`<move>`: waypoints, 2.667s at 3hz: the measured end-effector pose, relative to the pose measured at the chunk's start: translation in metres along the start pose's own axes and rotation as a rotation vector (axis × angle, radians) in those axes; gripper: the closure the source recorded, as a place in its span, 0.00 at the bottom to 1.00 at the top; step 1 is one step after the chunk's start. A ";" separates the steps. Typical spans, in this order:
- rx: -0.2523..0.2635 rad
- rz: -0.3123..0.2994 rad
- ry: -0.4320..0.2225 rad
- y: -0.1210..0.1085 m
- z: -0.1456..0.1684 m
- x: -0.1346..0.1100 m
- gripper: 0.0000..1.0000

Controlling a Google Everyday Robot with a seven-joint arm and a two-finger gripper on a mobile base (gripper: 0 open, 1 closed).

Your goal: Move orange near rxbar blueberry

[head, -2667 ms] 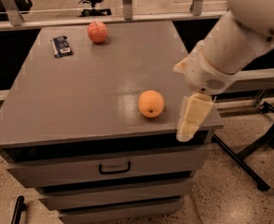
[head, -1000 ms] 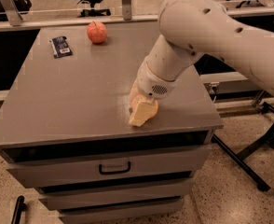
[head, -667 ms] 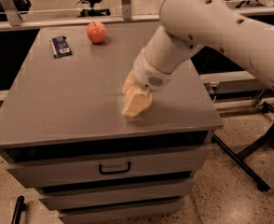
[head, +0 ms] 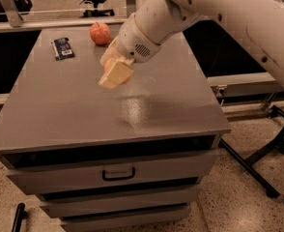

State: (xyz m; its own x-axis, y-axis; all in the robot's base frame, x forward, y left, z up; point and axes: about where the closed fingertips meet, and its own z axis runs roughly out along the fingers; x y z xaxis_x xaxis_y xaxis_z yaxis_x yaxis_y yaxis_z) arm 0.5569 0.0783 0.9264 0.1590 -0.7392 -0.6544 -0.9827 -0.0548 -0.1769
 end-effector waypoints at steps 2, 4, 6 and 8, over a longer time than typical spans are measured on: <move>0.026 0.007 -0.004 -0.011 0.012 0.002 1.00; 0.178 -0.015 -0.070 -0.088 0.043 0.004 1.00; 0.349 0.038 -0.228 -0.180 0.104 0.001 1.00; 0.385 0.132 -0.344 -0.221 0.149 -0.006 1.00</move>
Offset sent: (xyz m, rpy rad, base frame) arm 0.0363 0.0140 -0.0183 0.0298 -0.0460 -0.0707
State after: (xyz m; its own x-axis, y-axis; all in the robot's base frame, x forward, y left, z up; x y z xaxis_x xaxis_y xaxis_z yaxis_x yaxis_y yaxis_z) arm 0.7875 0.1950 0.8595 0.1221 -0.4566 -0.8813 -0.9009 0.3216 -0.2914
